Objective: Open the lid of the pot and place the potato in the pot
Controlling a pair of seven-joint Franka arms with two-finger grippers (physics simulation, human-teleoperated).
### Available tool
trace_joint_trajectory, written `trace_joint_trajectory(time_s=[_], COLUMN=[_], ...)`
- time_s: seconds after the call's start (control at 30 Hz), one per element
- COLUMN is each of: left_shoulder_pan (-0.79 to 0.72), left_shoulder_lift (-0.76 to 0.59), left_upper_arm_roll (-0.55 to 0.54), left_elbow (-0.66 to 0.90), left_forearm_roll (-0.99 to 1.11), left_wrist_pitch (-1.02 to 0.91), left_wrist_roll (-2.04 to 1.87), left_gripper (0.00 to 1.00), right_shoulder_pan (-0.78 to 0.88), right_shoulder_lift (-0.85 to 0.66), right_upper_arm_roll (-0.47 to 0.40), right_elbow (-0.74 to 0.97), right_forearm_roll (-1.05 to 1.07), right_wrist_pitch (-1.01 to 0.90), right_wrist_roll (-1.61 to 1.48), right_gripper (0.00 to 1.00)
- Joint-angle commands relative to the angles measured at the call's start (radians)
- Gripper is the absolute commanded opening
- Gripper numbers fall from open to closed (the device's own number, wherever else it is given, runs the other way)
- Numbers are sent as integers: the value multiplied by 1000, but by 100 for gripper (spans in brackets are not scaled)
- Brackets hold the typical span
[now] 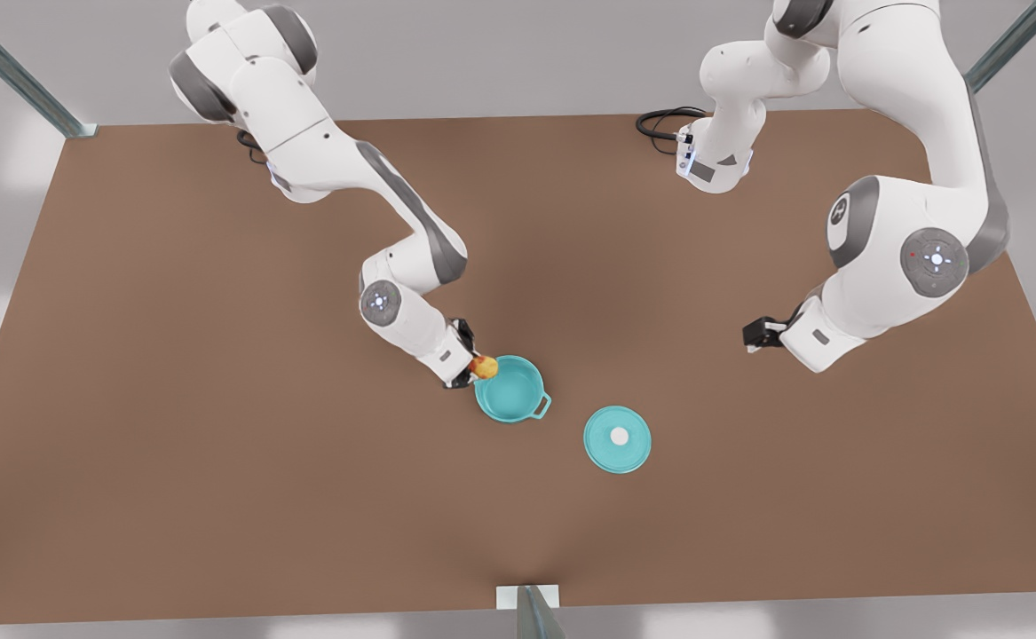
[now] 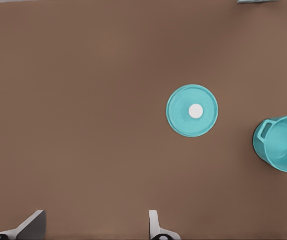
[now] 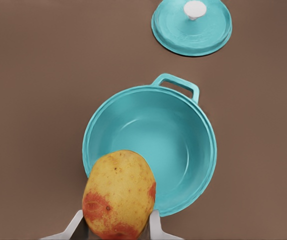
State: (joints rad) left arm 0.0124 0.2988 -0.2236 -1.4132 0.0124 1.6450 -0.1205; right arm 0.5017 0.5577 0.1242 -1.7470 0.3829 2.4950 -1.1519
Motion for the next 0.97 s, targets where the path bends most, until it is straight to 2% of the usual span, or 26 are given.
trace_joint_trajectory(time_s=[0.0,0.17,0.33,0.37,0.4,0.43,0.47,0.53,0.57,0.6,0.63,0.7,0.73,0.77,0.83,0.93], left_shoulder_pan=[1,-5,-5,-5,-5,-5,-5,-5,-3,-3,-3,-3,-6,-6,-15,-42], left_shoulder_lift=[-1,-6,0,0,0,0,0,0,0,-1,-1,0,0,0,2,29], left_upper_arm_roll=[0,0,0,0,0,0,0,0,1,0,0,1,0,0,0,-2], left_elbow=[0,2,5,5,5,5,5,7,7,7,7,7,7,7,10,77], left_forearm_roll=[3,4,6,6,7,6,6,11,11,11,11,11,11,11,11,4], left_wrist_pitch=[-2,-7,3,3,3,3,3,3,3,1,1,3,3,3,3,-2], left_wrist_roll=[-36,-36,-36,-36,-36,-36,-36,-34,-33,-34,-34,-34,-34,-34,-34,-25], left_gripper=[100,100,100,100,100,100,100,100,100,100,100,100,100,100,100,100], right_shoulder_pan=[11,41,43,43,43,43,43,41,38,38,38,38,38,38,37,34], right_shoulder_lift=[24,123,182,186,188,188,186,165,116,5,-113,-216,-220,-220,-219,-213], right_upper_arm_roll=[0,-1,-3,-3,-5,-5,-5,-6,-23,-110,-234,-481,-587,-632,-667,-667], right_elbow=[44,179,190,188,187,188,188,190,190,188,188,188,190,190,190,190], right_forearm_roll=[4,4,-1,-1,-1,1,1,2,2,2,-12,-128,-150,-151,-147,-151], right_wrist_pitch=[-1,-1,4,5,5,5,5,-21,-105,-289,-456,-695,-800,-881,-921,-959], right_wrist_roll=[155,230,236,236,238,247,248,244,245,258,378,548,613,675,739,755], right_gripper=[43,44,45,48,61,93,100,100,100,100,100,100,100,100,100,100])
